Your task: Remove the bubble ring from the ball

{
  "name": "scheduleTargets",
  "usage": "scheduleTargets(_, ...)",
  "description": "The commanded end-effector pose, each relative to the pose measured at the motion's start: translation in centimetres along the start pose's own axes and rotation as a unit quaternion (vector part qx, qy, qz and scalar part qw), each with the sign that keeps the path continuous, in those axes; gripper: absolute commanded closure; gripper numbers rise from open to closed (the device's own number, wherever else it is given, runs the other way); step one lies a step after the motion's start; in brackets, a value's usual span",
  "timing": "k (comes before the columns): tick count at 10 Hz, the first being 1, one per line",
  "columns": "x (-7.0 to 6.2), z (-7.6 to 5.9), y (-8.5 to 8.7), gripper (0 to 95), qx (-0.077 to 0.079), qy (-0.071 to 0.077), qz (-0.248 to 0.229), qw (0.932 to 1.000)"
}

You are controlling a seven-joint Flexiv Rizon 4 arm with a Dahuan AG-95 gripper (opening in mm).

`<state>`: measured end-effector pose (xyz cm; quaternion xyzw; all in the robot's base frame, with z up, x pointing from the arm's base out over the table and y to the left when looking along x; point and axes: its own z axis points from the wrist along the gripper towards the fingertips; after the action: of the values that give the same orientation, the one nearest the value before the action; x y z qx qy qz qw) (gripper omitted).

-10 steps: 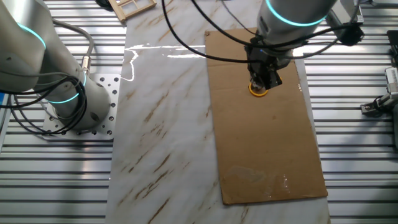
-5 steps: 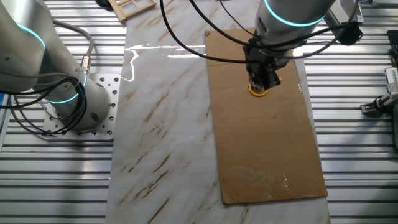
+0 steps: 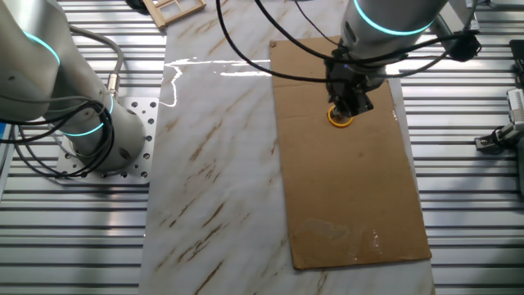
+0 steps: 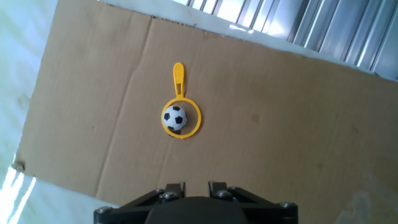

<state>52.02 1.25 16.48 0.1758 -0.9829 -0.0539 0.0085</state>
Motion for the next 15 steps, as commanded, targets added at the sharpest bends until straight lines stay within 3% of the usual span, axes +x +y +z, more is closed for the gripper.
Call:
scheduleTargets(1,-2.6,0.8,0.6,76.0,-0.003,0.005,0.018,0.9998)
scheduleTargets(5,-5.7,2.6,1.8,76.0,-0.005,0.005,0.024,0.9997)
scheduleTargets(6,-6.1,3.0,1.7,57.0,-0.007,0.005,0.02,0.9998)
scheduleTargets(11,-8.4,5.7,0.0,57.0,-0.017,0.005,0.004,0.9998)
scheduleTargets(12,-8.7,6.4,0.0,57.0,-0.016,0.006,0.01,0.9998)
scheduleTargets(15,-9.1,7.0,0.5,57.0,-0.014,0.006,0.017,0.9997)
